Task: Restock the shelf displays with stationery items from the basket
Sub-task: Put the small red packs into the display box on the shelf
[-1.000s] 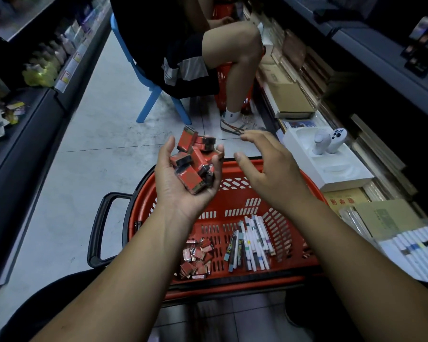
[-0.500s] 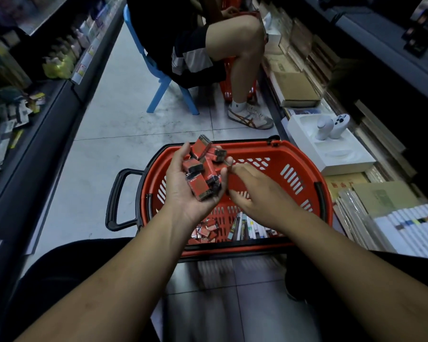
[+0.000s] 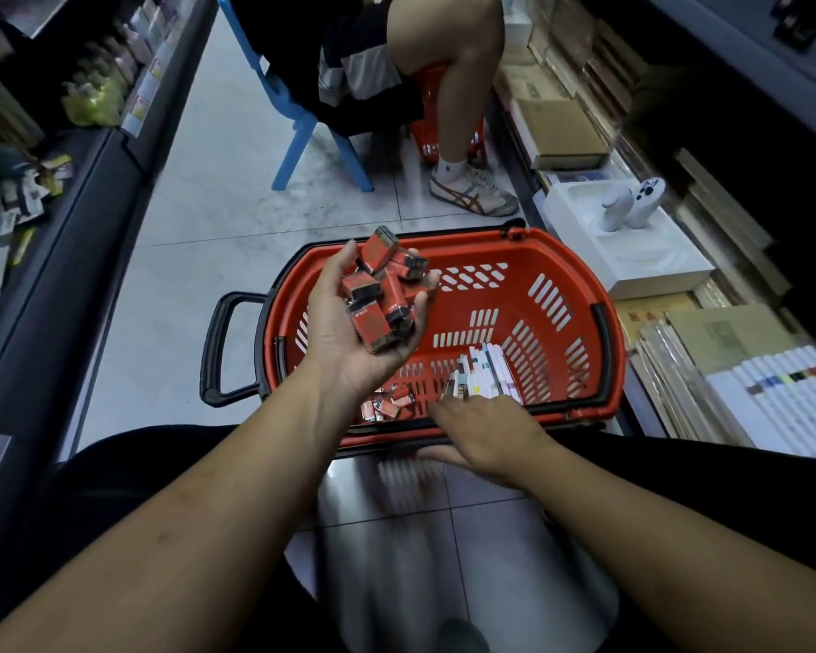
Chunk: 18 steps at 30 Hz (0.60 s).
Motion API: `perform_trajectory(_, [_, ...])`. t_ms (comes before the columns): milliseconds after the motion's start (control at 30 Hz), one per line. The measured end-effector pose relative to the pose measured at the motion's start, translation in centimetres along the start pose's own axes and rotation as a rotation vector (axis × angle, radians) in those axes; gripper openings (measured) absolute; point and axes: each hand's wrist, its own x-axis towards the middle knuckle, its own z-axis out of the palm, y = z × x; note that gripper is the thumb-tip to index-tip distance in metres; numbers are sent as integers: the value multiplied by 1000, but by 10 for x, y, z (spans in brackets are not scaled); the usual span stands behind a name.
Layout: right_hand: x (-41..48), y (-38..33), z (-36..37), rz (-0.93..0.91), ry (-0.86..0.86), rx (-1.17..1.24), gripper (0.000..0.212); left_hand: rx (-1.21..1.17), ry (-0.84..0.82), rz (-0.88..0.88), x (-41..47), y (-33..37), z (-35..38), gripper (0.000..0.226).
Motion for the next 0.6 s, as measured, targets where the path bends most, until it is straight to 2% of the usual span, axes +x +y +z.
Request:
perform_trajectory(200, [29, 24, -2, -4, 57, 32, 64, -12, -25, -21, 14, 7, -1, 60])
perform_trajectory(400, [52, 37, -18, 49, -14, 78, 67, 5, -22, -14, 18, 13, 4, 63])
perform_trajectory(500, [53, 41, -32, 65, -127, 178, 67, 25, -36, -30, 13, 11, 9, 58])
perform_trajectory(600, [48, 45, -55, 143, -70, 322, 67, 40, -58, -39, 2, 7, 16, 57])
